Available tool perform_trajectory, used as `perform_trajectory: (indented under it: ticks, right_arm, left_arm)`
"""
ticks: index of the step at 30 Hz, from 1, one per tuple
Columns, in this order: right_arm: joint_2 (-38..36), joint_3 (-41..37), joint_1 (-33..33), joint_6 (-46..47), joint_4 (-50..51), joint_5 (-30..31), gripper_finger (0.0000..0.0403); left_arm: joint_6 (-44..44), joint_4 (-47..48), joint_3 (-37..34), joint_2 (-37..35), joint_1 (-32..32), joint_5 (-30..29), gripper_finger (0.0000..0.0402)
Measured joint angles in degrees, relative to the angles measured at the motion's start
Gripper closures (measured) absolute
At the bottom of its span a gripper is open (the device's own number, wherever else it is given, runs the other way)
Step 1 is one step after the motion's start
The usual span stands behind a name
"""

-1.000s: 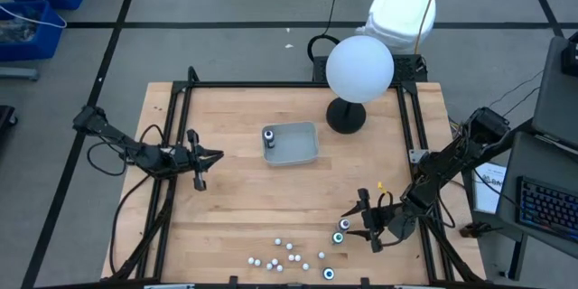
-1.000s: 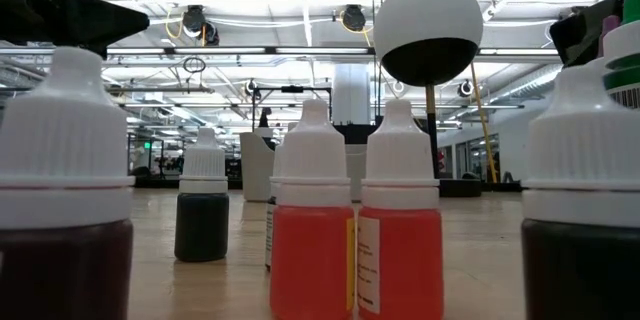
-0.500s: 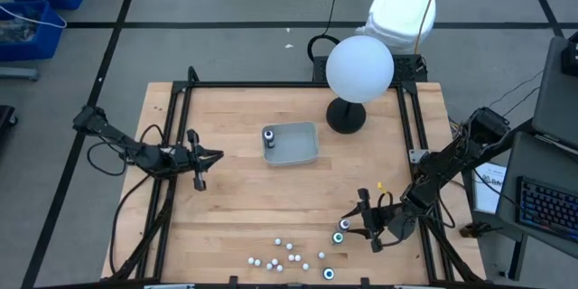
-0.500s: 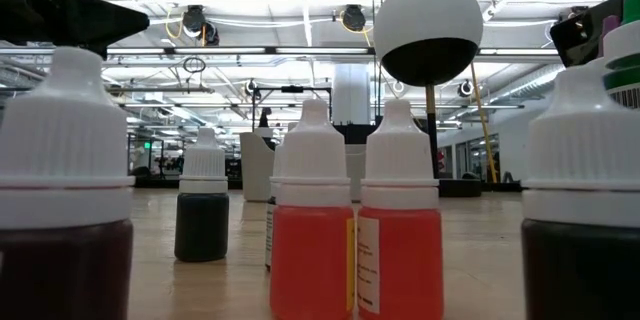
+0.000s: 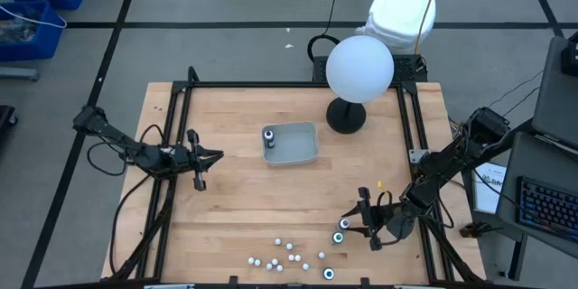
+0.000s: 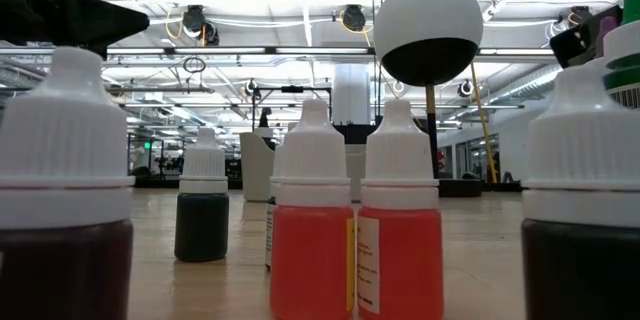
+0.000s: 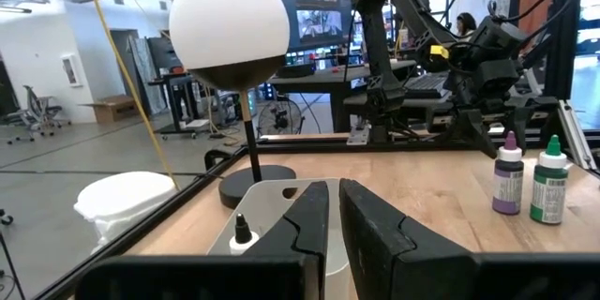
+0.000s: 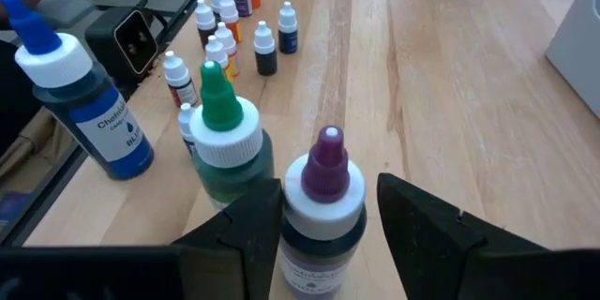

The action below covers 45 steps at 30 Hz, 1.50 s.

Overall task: Pick & Place food coloring
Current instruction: Put the large violet food coloring bottle into the gray bin

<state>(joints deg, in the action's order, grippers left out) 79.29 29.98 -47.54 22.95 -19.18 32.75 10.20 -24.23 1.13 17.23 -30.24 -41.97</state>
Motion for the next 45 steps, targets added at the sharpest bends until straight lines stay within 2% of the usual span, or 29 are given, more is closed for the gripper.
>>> perform_trajectory:
  ticks: [12,25,30,37,45]
  right_arm:
    - [0.0,-0.01,-0.01,-0.29,0.44,-0.04,0.0239]
    - [0.0,0.01,0.6,-4.34,0.55,-0.02,0.0301]
    - [0.0,-0.01,1.14,-4.4,0.46,0.16,0.0291]
    - [-0.8,-0.01,2.56,-9.9,-3.44,0.18,0.0294]
    - [-6.86,-0.01,6.66,-19.9,-8.51,0.18,0.0287]
  left_arm:
    - [0.07,0.0,0.0,0.0,0.0,-0.01,0.0362]
    - [-0.35,0.04,0.0,0.0,0.0,0.01,0.0362]
    - [0.18,0.04,0.0,0.0,-0.01,0.01,0.0362]
    - [0.22,0.04,0.0,0.0,0.0,0.01,0.0362]
    - [0.2,0.02,0.0,0.0,-0.02,0.01,0.0362]
